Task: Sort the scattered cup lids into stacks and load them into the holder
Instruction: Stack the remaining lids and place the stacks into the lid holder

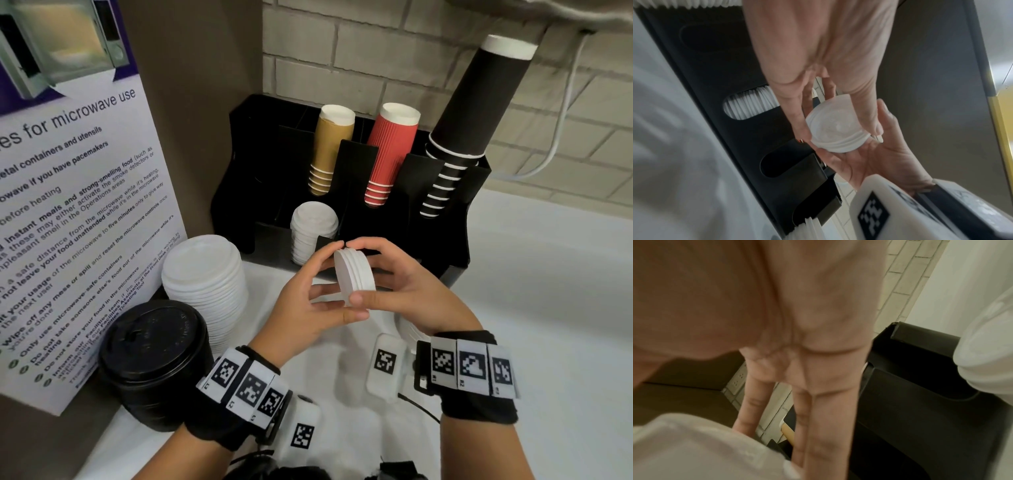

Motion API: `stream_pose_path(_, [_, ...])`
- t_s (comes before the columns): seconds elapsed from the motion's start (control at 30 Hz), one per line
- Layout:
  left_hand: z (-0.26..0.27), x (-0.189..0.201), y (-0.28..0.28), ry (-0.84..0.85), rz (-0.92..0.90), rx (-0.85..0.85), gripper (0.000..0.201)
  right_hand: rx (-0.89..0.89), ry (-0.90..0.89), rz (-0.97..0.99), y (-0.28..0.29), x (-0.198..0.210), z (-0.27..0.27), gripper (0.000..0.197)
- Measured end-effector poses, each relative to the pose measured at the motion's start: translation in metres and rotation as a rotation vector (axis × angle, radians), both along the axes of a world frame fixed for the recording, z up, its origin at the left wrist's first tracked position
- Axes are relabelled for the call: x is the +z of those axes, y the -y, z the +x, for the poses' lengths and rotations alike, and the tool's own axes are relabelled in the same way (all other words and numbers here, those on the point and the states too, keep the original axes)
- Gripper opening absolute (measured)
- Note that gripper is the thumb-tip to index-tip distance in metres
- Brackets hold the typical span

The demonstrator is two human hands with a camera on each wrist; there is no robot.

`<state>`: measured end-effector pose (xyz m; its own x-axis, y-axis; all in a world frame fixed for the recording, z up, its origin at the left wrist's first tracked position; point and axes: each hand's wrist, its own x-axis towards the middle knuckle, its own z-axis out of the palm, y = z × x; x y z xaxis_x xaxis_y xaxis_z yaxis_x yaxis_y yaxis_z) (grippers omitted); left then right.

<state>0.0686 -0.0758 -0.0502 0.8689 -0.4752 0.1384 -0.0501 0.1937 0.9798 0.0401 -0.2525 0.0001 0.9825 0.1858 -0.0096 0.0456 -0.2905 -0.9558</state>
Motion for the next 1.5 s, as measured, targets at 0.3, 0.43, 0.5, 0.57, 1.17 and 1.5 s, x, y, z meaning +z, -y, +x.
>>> stream_pose_path(0.3, [0.005,-0.002,0.000,-0.037,-0.015,0.051,0.101,-0.024,0.063,-0.047,-0.008,0.015,0.021,0.056])
stream_pose_path(0.43, [0.008,-0.005,-0.003,-0.031,0.215,0.113,0.065,-0.139,0.240,-0.236,-0.012,0.039,0.061,0.061])
stream_pose_path(0.5, [0.009,-0.007,-0.003,-0.031,0.280,0.122,0.045,-0.117,0.289,-0.435,-0.017,0.046,0.088,0.063])
stream_pose_path(0.57, [0.010,-0.009,-0.004,-0.036,0.300,0.105,0.039,-0.069,0.243,-0.643,-0.025,0.047,0.113,0.067])
stream_pose_path(1.17, [0.006,-0.010,-0.010,-0.058,0.334,0.091,0.039,-0.010,0.129,-1.344,-0.064,0.018,0.140,0.088])
stream_pose_path(1.5, [0.007,-0.009,-0.010,-0.032,0.345,0.117,0.042,-0.023,0.234,-1.456,-0.077,-0.002,0.136,0.076])
